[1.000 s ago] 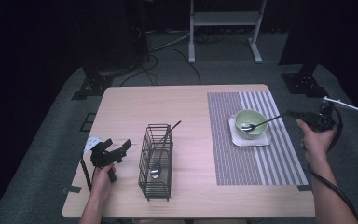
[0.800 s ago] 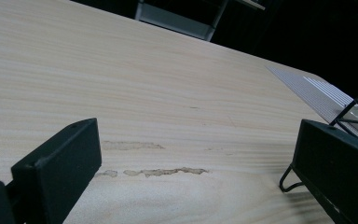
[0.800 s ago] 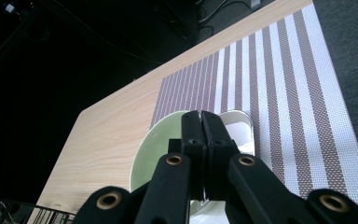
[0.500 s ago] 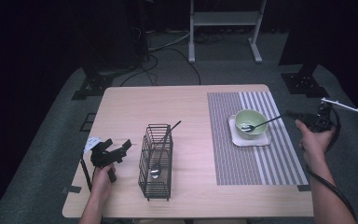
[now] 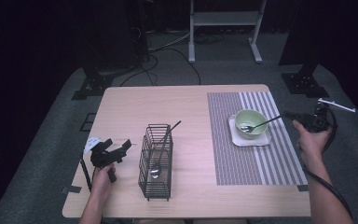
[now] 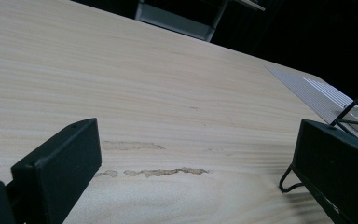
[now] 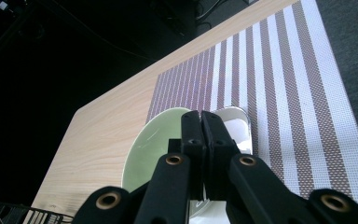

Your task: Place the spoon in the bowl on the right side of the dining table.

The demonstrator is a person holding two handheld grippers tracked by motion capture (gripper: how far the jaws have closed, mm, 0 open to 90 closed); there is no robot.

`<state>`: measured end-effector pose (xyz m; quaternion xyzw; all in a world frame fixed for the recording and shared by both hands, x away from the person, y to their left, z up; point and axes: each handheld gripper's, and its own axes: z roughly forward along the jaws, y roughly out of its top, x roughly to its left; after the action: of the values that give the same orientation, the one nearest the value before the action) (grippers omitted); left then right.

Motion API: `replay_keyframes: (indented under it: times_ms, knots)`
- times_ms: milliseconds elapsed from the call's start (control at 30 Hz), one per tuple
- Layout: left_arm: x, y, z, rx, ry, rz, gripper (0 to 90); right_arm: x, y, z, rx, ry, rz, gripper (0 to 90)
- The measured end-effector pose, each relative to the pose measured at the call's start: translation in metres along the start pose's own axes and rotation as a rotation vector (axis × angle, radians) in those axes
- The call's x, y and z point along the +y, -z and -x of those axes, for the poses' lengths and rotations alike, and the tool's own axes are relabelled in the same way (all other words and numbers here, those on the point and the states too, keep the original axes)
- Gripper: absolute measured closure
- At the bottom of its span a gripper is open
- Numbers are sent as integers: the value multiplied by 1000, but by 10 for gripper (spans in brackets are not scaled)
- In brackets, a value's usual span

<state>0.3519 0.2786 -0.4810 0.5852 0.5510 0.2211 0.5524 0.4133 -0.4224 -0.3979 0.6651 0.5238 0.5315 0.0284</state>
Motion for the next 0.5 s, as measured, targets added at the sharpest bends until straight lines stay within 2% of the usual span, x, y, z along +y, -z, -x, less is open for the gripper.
replay_keyframes:
  times_ms: [500]
  knots:
    - [0,0,-1,-1,4,-2,1,-4,-6,10,11,-36,0,873]
